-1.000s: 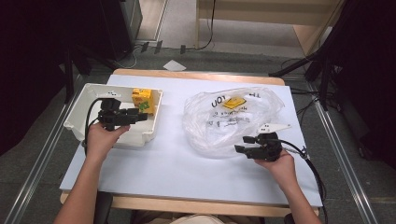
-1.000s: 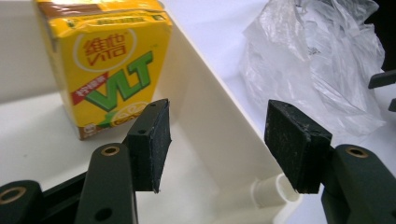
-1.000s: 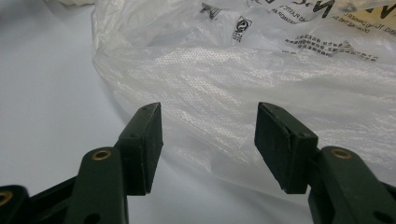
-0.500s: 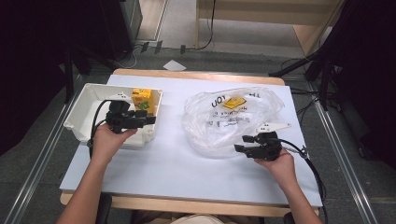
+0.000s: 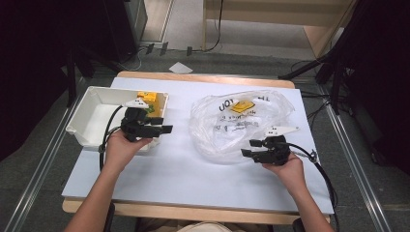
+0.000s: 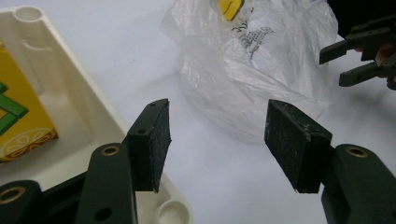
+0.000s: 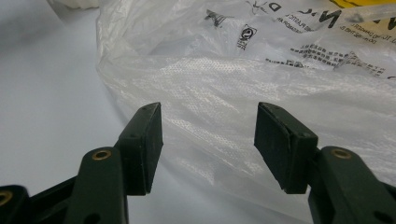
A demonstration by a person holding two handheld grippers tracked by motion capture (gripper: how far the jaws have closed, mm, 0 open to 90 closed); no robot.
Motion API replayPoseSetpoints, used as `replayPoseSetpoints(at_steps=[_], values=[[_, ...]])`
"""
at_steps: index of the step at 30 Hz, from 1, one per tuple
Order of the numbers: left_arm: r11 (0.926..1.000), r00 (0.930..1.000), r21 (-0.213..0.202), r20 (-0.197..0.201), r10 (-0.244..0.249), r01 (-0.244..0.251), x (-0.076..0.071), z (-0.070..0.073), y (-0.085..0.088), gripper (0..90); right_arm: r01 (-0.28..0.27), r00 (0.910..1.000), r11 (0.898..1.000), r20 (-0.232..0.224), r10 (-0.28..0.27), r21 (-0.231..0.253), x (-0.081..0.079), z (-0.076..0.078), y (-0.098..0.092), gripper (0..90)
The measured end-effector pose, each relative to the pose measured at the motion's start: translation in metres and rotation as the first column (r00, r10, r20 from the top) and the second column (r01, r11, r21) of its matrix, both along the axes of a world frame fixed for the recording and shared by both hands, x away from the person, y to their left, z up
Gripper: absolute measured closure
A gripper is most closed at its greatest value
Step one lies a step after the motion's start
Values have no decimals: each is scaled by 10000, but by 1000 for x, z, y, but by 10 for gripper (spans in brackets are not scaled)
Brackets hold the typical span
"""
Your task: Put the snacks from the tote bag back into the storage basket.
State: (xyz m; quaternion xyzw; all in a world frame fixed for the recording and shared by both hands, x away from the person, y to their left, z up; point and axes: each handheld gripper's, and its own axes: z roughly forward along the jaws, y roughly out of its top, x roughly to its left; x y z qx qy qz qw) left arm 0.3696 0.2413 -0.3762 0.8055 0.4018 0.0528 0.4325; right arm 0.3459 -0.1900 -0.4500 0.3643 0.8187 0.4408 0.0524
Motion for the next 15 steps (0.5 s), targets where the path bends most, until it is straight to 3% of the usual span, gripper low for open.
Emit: replayPoseSetpoints(at_steps=[11,15], values=[[9972,9973,129,-83,-730,731,-7,-1,-33,409,-31,10000,10000,-9,31,-28,0,0,1,429],[9933,9938,381,-249,-1082,1091,-11,-5,-47,410,-41,10000,10000,-6,41,-47,0,0,1,429]])
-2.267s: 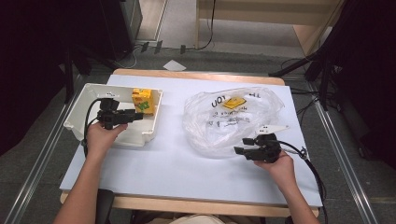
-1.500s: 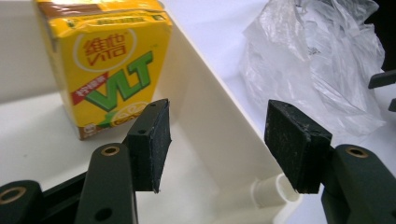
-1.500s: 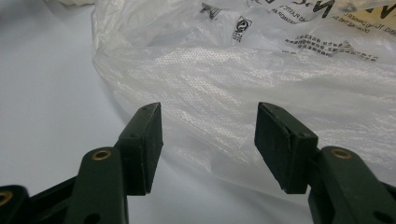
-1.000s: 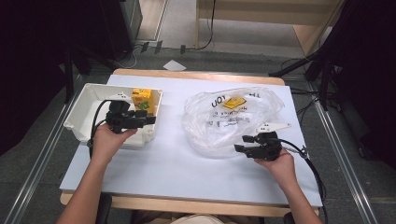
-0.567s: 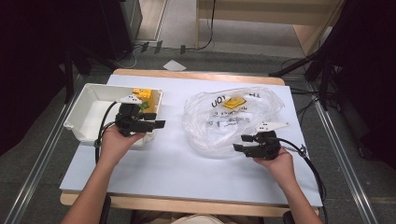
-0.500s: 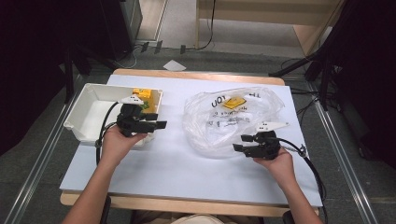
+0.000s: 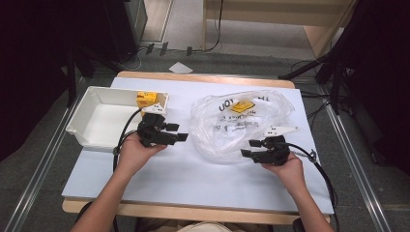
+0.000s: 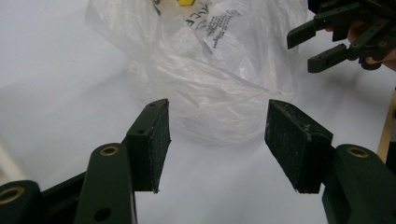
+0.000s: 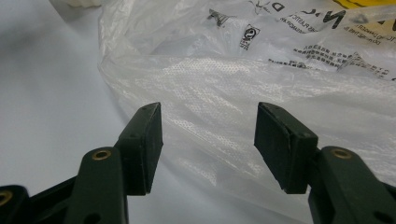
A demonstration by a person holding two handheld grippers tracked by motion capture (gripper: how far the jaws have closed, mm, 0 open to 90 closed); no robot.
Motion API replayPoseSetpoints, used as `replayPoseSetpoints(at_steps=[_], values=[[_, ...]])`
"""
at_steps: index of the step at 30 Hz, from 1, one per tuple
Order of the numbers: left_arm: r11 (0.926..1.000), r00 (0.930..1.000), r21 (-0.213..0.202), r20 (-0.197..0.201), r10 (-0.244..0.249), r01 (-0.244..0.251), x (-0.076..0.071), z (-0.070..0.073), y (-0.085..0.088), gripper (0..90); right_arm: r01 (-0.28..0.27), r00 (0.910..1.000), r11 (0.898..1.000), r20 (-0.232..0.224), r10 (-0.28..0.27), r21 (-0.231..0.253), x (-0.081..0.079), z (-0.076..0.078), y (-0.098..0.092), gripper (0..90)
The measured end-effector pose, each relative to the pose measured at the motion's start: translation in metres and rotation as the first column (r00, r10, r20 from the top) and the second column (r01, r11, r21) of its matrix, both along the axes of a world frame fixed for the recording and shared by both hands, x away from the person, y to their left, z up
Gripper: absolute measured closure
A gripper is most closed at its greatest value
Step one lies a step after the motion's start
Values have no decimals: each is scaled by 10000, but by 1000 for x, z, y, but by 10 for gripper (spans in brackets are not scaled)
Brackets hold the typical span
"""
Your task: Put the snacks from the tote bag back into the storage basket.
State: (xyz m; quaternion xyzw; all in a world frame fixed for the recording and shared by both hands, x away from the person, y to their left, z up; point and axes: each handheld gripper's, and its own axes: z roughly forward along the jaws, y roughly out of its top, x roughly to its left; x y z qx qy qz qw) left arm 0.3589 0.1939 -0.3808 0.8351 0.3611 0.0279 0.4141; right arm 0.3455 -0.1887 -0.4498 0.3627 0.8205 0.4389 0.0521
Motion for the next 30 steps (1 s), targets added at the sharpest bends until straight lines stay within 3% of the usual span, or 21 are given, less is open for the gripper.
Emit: replayPoseSetpoints(at_steps=[17,30], values=[[9979,9979,56,-89,-639,639,-9,-18,-37,411,-59,10000,10000,-14,59,-9,-1,-1,2,429],[9960,9961,-158,6,-879,879,-13,-27,-46,409,-44,10000,10000,-75,44,7,-2,-2,3,425]])
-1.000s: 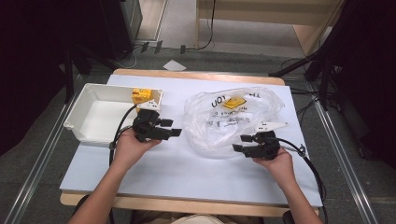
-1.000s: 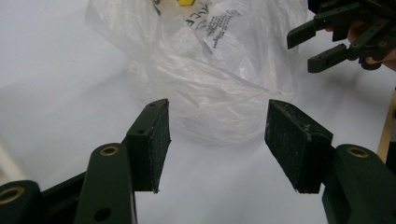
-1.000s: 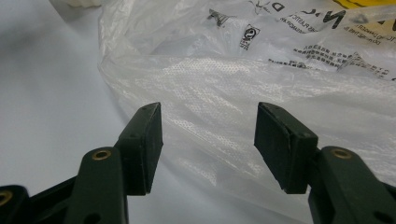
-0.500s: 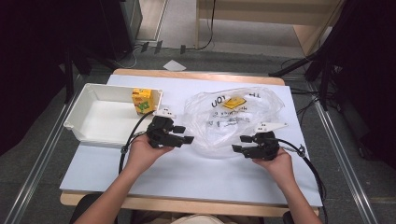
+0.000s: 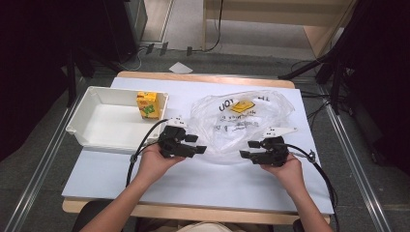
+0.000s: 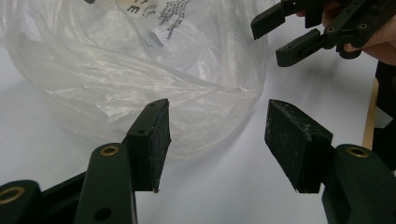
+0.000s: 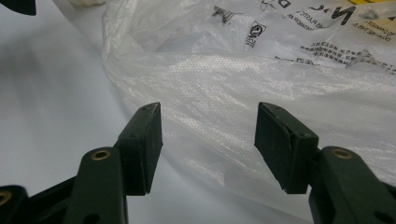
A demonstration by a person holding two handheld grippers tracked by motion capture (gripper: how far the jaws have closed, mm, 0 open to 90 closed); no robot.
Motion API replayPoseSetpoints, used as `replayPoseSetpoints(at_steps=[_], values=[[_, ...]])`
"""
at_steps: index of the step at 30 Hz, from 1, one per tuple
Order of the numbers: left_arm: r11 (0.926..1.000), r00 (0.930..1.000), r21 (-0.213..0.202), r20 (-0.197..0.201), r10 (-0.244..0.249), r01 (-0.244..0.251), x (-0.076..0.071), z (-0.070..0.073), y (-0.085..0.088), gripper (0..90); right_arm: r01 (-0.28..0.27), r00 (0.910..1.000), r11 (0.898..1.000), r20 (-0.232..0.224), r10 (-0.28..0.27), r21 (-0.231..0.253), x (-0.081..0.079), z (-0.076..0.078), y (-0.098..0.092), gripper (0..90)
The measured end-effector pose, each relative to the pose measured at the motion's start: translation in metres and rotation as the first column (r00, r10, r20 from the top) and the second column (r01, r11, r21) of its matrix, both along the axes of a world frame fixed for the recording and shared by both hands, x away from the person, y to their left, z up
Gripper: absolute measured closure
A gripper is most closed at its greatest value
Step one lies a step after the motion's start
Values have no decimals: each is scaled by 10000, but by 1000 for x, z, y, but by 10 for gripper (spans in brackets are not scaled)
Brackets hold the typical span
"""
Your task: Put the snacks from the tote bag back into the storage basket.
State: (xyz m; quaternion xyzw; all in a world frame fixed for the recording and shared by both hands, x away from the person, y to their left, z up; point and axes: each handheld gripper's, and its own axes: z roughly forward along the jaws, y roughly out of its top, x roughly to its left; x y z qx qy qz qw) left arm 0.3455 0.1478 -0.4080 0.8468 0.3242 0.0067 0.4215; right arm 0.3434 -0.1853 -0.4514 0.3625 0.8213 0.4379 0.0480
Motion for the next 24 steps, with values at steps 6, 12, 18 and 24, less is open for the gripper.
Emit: replayPoseSetpoints(at_steps=[6,12,18,24], values=[[9998,9996,110,217,-172,169,-4,-4,-3,396,-58,10000,9999,42,59,-124,-1,-1,1,424],[9996,9991,99,304,-280,277,-6,-10,-2,390,-148,9999,9997,50,149,-196,-2,-2,3,423],[9986,9988,359,304,-393,382,-6,-12,0,383,-190,9998,9996,19,190,-216,-2,-2,4,422],[9992,9990,224,276,-349,343,-4,-11,3,384,-232,9997,9994,25,233,-257,-2,-3,4,421]])
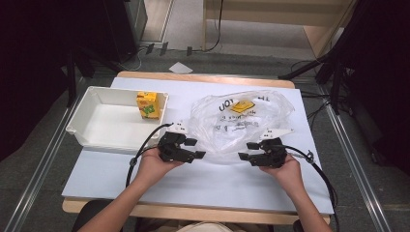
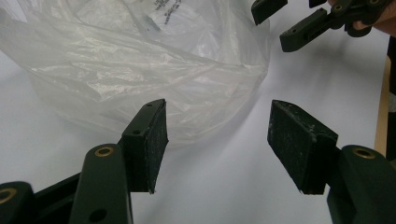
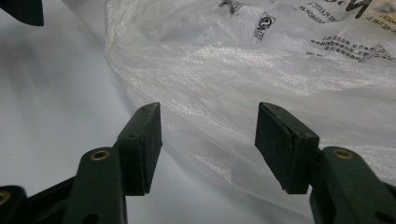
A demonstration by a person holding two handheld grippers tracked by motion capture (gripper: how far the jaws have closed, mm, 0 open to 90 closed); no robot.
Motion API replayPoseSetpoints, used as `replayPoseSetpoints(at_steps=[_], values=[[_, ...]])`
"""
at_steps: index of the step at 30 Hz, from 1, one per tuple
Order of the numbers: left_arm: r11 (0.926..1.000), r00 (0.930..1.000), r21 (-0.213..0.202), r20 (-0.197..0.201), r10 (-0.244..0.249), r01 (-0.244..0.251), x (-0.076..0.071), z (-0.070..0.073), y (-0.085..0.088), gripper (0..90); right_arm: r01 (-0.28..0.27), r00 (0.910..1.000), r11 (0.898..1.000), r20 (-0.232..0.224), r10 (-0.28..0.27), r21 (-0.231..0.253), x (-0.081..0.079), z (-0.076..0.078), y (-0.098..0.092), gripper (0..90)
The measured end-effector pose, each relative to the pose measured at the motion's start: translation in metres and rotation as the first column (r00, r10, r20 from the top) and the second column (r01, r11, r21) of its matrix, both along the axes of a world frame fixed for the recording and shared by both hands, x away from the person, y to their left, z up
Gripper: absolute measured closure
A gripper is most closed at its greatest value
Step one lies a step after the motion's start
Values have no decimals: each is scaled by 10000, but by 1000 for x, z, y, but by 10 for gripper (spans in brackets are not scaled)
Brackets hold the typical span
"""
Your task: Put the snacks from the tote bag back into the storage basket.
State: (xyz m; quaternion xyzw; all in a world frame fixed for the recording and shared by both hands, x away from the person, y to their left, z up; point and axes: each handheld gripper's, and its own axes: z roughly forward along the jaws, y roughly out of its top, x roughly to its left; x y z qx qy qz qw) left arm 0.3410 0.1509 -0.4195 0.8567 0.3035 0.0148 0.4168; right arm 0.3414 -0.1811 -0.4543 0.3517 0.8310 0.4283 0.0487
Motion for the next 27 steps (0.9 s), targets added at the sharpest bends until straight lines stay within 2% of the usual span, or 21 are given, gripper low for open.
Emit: replayPoseSetpoints(at_steps=[27], values=[[9998,10000,209,-48,46,-45,2,-5,3,384,-3,10000,10000,24,3,29,-1,1,0,417]])
